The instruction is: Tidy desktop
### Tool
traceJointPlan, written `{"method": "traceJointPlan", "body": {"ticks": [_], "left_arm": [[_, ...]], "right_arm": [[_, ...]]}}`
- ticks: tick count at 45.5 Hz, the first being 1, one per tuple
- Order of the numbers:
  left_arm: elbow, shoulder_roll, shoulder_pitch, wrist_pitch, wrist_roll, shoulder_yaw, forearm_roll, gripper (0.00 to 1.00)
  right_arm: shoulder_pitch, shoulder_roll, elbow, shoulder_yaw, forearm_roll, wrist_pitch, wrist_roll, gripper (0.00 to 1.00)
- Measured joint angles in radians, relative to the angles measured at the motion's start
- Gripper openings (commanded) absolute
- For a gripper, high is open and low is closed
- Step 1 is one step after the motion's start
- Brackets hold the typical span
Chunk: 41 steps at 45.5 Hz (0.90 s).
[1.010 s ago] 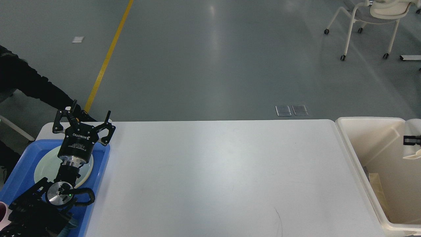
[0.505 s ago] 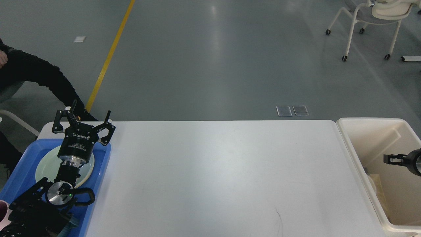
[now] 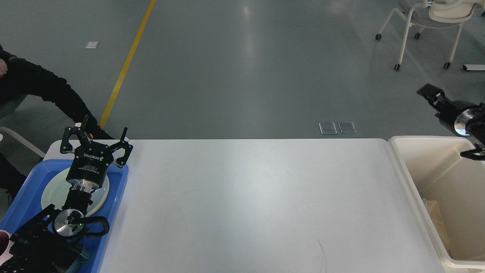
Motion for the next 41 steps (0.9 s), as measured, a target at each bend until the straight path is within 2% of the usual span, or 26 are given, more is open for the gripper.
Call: {"method": "traceJointPlan", "body": {"ticks": [5, 8, 15, 18, 21, 27, 30, 33, 41], "left_arm": [[0.0, 0.0, 0.0, 0.0, 0.0, 0.0, 0.0, 1.0], [0.0, 0.0, 0.0, 0.0, 0.0, 0.0, 0.0, 1.0], [0.0, 0.0, 0.0, 0.0, 0.0, 0.001, 0.0, 1.0], [0.0, 0.0, 0.0, 0.0, 0.0, 0.001, 0.0, 1.0], [0.0, 0.0, 0.0, 0.0, 0.0, 0.001, 0.0, 1.0], [0.0, 0.0, 0.0, 0.0, 0.0, 0.001, 0.0, 1.0], [0.0, 0.0, 0.0, 0.0, 0.0, 0.001, 0.0, 1.0], [0.0, 0.0, 0.0, 0.0, 0.0, 0.001, 0.0, 1.0], [0.0, 0.0, 0.0, 0.0, 0.0, 0.001, 0.0, 1.0]], "right_arm": [[0.015, 0.028, 0.127, 0.356, 0.085, -0.002, -0.01, 1.0], [0.014, 0.104, 0.18, 0.535, 0.129, 0.004, -0.012, 1.0], [-0.044, 0.305, 0.185, 0.747, 0.226, 0.015, -0.004, 1.0], [-0.091, 0.362, 0.157, 0.782, 0.242, 0.023, 0.006, 1.0], [-0.129, 0.41, 0.117, 0.805, 0.252, 0.05, 0.037, 1.0], [-0.208, 0.458, 0.025, 0.828, 0.281, 0.16, 0.164, 1.0], [-0.239, 0.462, -0.006, 0.834, 0.334, 0.201, 0.211, 1.0], [-0.259, 0.464, -0.021, 0.835, 0.41, 0.216, 0.228, 1.0], [-0.307, 0.465, -0.027, 0.831, 0.541, 0.23, 0.233, 1.0]]}}
